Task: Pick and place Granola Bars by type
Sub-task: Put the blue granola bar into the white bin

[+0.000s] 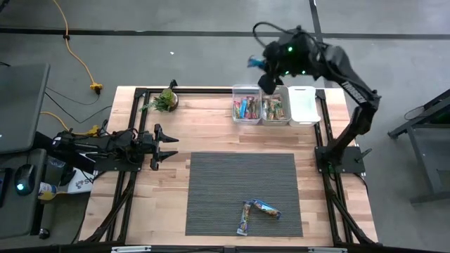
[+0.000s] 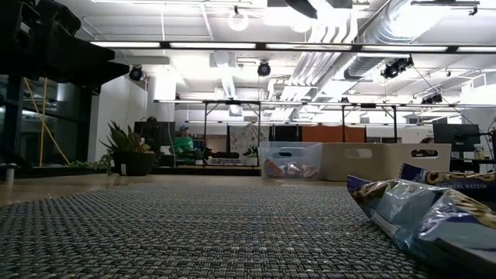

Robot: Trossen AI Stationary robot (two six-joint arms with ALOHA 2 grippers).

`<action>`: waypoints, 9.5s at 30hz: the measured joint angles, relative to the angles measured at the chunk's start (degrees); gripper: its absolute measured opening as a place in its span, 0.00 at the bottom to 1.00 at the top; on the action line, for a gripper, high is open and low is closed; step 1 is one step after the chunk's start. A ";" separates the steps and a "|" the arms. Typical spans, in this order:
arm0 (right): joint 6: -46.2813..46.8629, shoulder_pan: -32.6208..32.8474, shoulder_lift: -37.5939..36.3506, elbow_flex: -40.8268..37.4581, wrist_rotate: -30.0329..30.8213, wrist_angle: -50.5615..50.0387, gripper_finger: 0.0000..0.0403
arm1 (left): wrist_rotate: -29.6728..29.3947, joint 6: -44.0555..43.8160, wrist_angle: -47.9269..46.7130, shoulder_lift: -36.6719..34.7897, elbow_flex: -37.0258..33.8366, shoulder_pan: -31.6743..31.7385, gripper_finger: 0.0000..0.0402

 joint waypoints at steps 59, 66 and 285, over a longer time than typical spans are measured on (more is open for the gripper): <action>52.05 -32.03 -26.24 -89.70 0.41 42.62 0.25 | 0.00 0.00 0.00 0.02 0.00 0.00 0.57; 48.06 -31.99 -26.25 -89.70 -3.60 47.74 0.32 | 0.00 0.00 0.01 0.02 0.01 0.00 0.57; 35.08 61.00 15.27 -9.35 29.24 24.51 0.08 | 0.00 0.01 0.01 0.00 0.02 0.01 0.57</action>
